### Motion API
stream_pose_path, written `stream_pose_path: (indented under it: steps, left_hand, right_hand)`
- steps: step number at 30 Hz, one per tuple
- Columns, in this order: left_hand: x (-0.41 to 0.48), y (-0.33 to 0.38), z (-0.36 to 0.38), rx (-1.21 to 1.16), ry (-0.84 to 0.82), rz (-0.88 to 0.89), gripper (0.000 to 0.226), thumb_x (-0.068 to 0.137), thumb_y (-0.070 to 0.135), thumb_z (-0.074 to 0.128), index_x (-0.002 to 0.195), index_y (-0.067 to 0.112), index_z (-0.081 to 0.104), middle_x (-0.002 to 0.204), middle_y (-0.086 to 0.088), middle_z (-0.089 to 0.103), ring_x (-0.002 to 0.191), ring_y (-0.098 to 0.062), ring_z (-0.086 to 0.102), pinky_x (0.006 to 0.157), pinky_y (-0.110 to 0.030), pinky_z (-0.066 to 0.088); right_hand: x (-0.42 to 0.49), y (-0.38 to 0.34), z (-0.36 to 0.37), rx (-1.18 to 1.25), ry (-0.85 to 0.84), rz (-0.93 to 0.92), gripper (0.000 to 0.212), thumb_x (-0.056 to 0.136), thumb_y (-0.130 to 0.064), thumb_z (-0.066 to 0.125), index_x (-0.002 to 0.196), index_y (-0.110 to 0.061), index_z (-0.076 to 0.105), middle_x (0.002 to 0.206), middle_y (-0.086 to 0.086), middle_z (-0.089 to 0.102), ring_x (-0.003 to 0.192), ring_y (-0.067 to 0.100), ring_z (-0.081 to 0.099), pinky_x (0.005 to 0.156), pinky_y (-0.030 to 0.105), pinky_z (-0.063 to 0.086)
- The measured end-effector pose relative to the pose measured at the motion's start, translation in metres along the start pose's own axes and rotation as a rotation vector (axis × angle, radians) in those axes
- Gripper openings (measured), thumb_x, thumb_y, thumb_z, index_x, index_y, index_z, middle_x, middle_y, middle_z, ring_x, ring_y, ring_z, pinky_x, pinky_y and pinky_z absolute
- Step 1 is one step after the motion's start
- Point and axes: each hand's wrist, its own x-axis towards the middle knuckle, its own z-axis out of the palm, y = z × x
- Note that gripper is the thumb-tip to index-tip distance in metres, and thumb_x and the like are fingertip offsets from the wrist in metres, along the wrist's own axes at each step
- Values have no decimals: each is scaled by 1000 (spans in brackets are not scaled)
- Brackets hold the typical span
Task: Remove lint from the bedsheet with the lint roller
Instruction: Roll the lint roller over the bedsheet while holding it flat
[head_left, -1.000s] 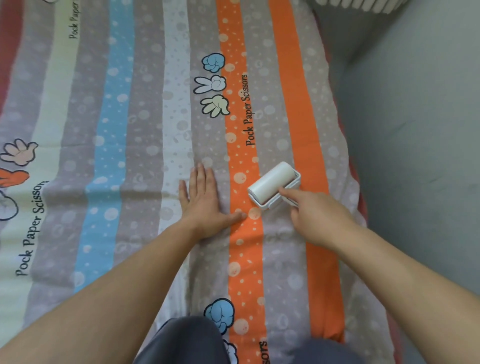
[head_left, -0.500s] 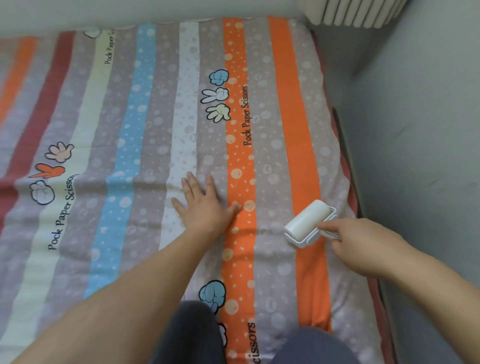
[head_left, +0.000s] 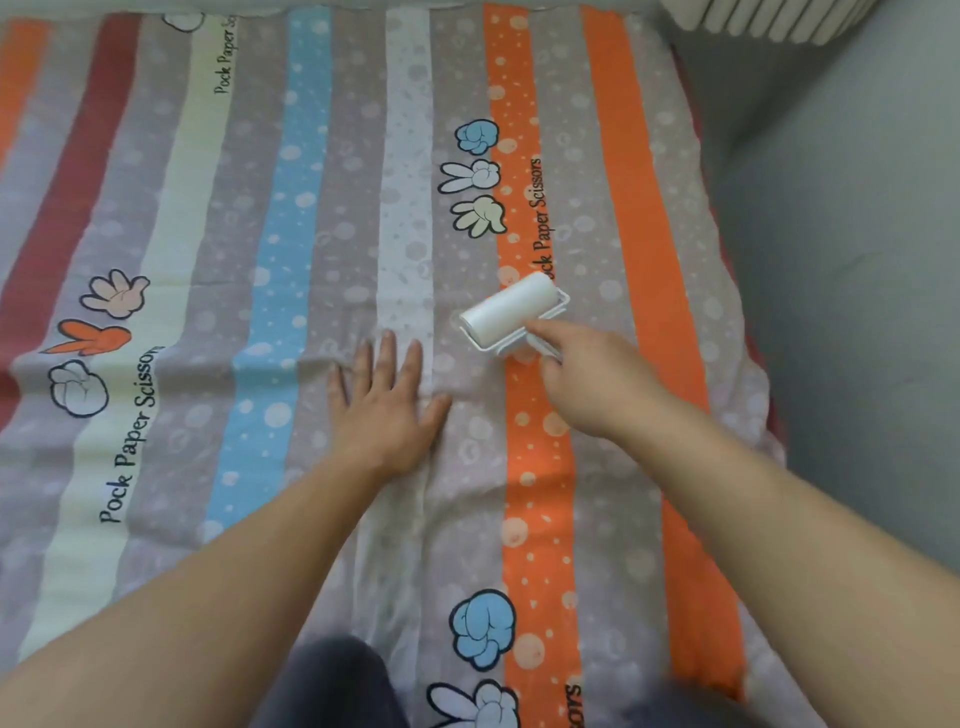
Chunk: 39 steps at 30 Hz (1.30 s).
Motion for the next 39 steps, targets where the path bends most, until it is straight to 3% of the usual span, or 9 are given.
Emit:
stream_pose_path:
  steps: [5, 9, 13, 18, 26, 31, 33, 36, 39]
  left_hand:
    - [16, -18, 5, -29, -85, 72, 82, 96, 72, 26, 159, 37, -12, 166, 7, -26, 150, -18, -31, 120, -51, -20]
    - [16, -21, 13, -70, -54, 82, 83, 96, 71, 25, 159, 34, -15, 165, 7, -29, 148, -17, -35, 118, -51, -23]
    - [15, -17, 14, -38, -27, 62, 83, 95, 71, 23, 159, 34, -16, 165, 6, -29, 149, -18, -34, 118, -52, -23]
    - [9, -1, 11, -17, 8, -4, 84, 95, 70, 21, 160, 30, -12, 167, 3, -24, 150, -21, -31, 118, -55, -23]
    - [4, 10, 4, -36, 9, -52, 83, 97, 70, 18, 161, 27, -10, 168, 0, -22, 152, -22, -27, 120, -57, -16]
    - [4, 10, 5, -71, 24, -46, 77, 99, 66, 15, 161, 28, -9, 168, 1, -22, 152, -22, -28, 120, -56, -19]
    - [5, 9, 5, -101, 30, -37, 69, 103, 58, 15, 162, 29, -6, 168, 3, -19, 153, -21, -26, 120, -56, -17]
    - [7, -2, 2, -70, 118, 12, 58, 105, 46, 18, 161, 32, 10, 170, 5, -4, 156, -20, -10, 120, -57, -10]
    - [12, -23, -5, -53, 167, 68, 57, 103, 38, 21, 160, 29, 19, 170, 1, 3, 156, -20, -4, 119, -54, -13]
  right_hand:
    - [42, -22, 53, -73, 23, 58, 60, 95, -22, 43, 148, -44, 26, 132, 11, 54, 113, 36, 55, 84, 39, 45]
    - [25, -2, 62, -80, 66, 17, 52, 98, -28, 39, 147, -42, 31, 127, 16, 58, 107, 39, 57, 81, 42, 46]
    - [2, 15, 63, -133, 44, -35, 56, 95, -27, 44, 149, -39, 30, 123, 15, 59, 107, 36, 56, 84, 41, 46]
    - [-34, 33, 57, -186, 40, -32, 57, 94, -27, 45, 148, -41, 32, 111, 15, 66, 98, 36, 61, 77, 39, 47]
    - [-100, 60, 30, -271, -115, 54, 60, 90, -29, 44, 145, -48, 31, 121, 3, 64, 105, 27, 61, 79, 35, 48]
    - [-107, 64, -23, -231, -340, 118, 53, 90, -24, 46, 137, -48, 45, 137, -13, 54, 113, 9, 57, 88, 25, 47]
    - [-98, 57, -50, -252, -420, 134, 47, 89, -26, 48, 129, -51, 52, 124, -19, 60, 85, -3, 60, 73, 16, 46]
    - [-79, 31, -78, -219, -373, 151, 42, 87, -27, 53, 117, -56, 58, 68, -32, 58, 55, -7, 56, 56, 14, 42]
    - [-48, -12, -72, -141, -258, 145, 43, 88, -26, 53, 121, -54, 57, 62, -21, 55, 48, -5, 53, 48, 15, 37]
